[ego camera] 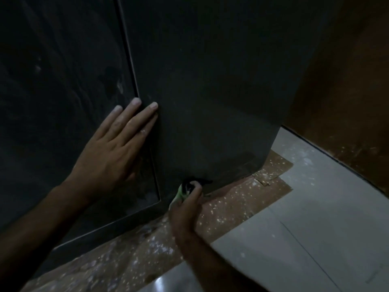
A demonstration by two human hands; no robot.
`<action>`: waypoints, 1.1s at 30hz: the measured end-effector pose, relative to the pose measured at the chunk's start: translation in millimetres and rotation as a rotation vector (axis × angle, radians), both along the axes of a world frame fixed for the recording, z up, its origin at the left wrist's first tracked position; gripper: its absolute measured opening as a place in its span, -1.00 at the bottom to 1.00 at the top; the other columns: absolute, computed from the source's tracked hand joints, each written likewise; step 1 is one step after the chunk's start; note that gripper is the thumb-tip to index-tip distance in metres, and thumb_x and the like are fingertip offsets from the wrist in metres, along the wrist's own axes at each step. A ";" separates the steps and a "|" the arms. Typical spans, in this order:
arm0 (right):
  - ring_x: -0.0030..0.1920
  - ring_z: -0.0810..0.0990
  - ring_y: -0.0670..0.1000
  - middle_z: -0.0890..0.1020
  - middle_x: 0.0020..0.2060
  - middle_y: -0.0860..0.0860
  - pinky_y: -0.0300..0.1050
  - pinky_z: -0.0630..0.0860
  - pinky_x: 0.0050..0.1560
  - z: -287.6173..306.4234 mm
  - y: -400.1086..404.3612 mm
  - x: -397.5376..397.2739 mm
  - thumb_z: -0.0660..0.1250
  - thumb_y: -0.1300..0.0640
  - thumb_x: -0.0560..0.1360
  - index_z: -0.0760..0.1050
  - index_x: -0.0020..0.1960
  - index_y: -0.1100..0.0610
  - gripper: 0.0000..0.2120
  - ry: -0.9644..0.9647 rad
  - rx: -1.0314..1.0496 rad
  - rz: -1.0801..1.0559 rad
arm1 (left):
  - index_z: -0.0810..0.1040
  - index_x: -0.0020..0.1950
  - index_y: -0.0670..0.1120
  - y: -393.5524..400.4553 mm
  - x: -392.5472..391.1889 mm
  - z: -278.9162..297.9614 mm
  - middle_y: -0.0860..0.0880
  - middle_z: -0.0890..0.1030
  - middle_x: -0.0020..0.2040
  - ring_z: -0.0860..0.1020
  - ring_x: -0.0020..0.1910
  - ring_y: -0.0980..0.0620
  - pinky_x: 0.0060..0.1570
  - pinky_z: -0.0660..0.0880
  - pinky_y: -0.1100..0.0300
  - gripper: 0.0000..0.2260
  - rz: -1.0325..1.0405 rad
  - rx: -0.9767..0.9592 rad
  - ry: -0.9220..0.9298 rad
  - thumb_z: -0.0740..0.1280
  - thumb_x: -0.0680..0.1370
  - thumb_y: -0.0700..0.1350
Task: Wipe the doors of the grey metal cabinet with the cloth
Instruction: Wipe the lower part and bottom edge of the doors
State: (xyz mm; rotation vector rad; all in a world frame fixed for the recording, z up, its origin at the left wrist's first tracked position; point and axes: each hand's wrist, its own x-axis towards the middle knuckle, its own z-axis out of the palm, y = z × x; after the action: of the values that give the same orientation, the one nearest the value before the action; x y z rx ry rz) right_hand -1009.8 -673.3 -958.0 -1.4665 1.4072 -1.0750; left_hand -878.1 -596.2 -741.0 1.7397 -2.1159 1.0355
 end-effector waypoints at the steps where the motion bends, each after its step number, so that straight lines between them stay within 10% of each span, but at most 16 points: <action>1: 0.23 0.56 0.06 0.49 0.30 0.06 -0.17 0.57 0.16 2.3 -22.8 -13.5 0.39 0.35 0.49 0.24 0.26 -0.27 -0.36 -0.055 0.010 -0.044 | 0.16 0.67 -0.26 1.1 0.7 -0.3 -0.19 0.11 0.71 0.04 0.70 -0.22 0.66 -0.02 -0.17 -0.33 -0.004 0.004 0.000 0.17 0.56 -0.10; 6: 0.24 0.57 0.06 0.52 0.34 0.04 -0.16 0.53 0.07 13.9 -78.2 -46.8 0.34 0.23 0.57 0.24 0.42 -0.16 -0.45 -0.076 0.086 -0.304 | 0.14 0.67 -0.26 0.9 4.4 -2.8 -0.19 0.09 0.71 0.02 0.70 -0.22 0.67 -0.07 -0.15 -0.24 0.032 0.002 -0.036 0.28 0.50 -0.11; 12: 0.18 0.53 -0.15 0.48 0.22 -0.17 -0.11 0.61 0.16 -18.6 37.0 3.0 0.43 0.25 0.48 0.33 0.17 -0.35 -0.44 0.025 0.075 0.363 | 0.16 0.68 -0.22 -8.2 -6.0 -13.0 -0.14 0.14 0.71 0.04 0.70 -0.19 0.66 -0.05 -0.15 -0.40 0.098 -0.106 -0.048 0.12 0.65 -0.06; 19: 0.27 0.54 0.01 0.45 0.35 0.02 -0.18 0.53 0.11 19.2 -60.9 -34.0 0.39 0.27 0.54 0.35 0.37 -0.11 -0.49 -0.115 0.136 -0.247 | 0.10 0.70 -0.21 -5.3 -1.9 -8.2 -0.14 0.09 0.72 0.00 0.70 -0.20 0.67 -0.09 -0.15 -0.37 0.117 -0.062 -0.099 0.11 0.66 -0.03; 25: 0.18 0.50 -0.15 0.42 0.25 -0.13 -0.12 0.59 0.20 2.1 16.8 -13.9 0.45 0.32 0.44 0.42 0.15 -0.22 -0.49 0.034 0.009 0.316 | 0.13 0.70 -0.19 -11.0 -5.6 -15.3 -0.11 0.07 0.72 -0.03 0.71 -0.18 0.66 -0.10 -0.16 -0.30 0.138 -0.108 -0.111 0.23 0.59 -0.02; 33: 0.28 0.52 0.01 0.49 0.35 0.03 -0.22 0.41 0.09 38.7 -179.8 -127.6 0.42 0.32 0.49 0.34 0.44 0.01 -0.41 -0.069 0.117 -0.303 | 0.17 0.68 -0.19 -9.5 -4.3 -14.0 -0.14 0.14 0.71 0.01 0.70 -0.20 0.66 -0.08 -0.16 -0.36 0.111 -0.103 -0.070 0.17 0.63 -0.01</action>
State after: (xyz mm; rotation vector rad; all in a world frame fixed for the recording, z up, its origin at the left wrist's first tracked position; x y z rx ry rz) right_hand -1137.5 -853.2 -919.4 -1.1462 1.6493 -1.1938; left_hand -882.4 -605.7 -754.9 1.8138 -1.9862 1.2290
